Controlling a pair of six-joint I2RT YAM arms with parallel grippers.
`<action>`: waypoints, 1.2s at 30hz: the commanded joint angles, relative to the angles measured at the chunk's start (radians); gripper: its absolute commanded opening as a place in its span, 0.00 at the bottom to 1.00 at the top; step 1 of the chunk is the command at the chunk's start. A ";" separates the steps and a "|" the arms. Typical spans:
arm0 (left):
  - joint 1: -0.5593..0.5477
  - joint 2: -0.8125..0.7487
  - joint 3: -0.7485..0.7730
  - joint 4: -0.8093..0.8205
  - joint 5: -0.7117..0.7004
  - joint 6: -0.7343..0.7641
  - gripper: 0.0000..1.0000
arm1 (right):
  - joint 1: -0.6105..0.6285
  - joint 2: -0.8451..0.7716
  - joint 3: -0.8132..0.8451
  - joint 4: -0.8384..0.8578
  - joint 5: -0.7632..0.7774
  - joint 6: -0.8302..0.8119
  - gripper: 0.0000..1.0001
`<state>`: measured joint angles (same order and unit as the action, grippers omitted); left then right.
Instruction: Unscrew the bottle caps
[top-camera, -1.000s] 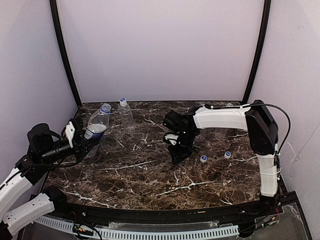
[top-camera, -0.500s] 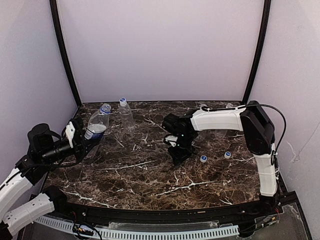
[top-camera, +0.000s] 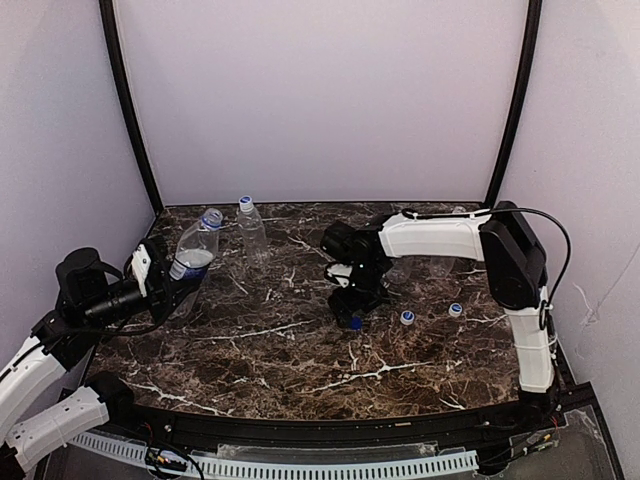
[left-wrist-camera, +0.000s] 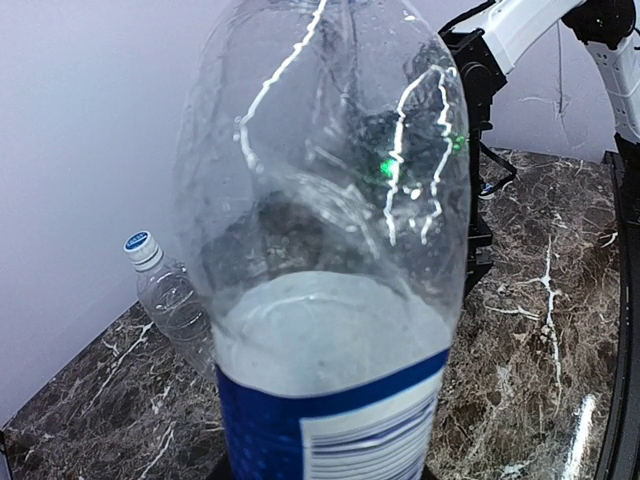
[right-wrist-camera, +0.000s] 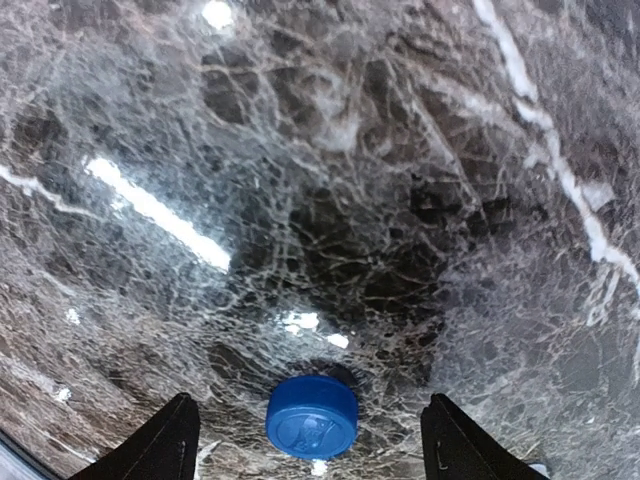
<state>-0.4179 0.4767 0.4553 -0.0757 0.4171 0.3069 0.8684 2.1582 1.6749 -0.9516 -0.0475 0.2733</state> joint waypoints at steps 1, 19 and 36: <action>0.005 -0.002 -0.024 0.018 0.040 0.008 0.31 | 0.014 -0.046 0.083 -0.029 0.020 -0.032 0.78; -0.006 0.052 0.038 0.112 0.399 -0.095 0.35 | 0.228 -0.592 -0.328 1.452 -0.455 -0.194 0.86; -0.012 0.064 0.062 0.102 0.406 -0.087 0.35 | 0.287 -0.342 -0.083 1.446 -0.510 -0.150 0.70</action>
<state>-0.4248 0.5377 0.4950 0.0120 0.8032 0.2241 1.1477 1.7920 1.5532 0.4358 -0.5312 0.0898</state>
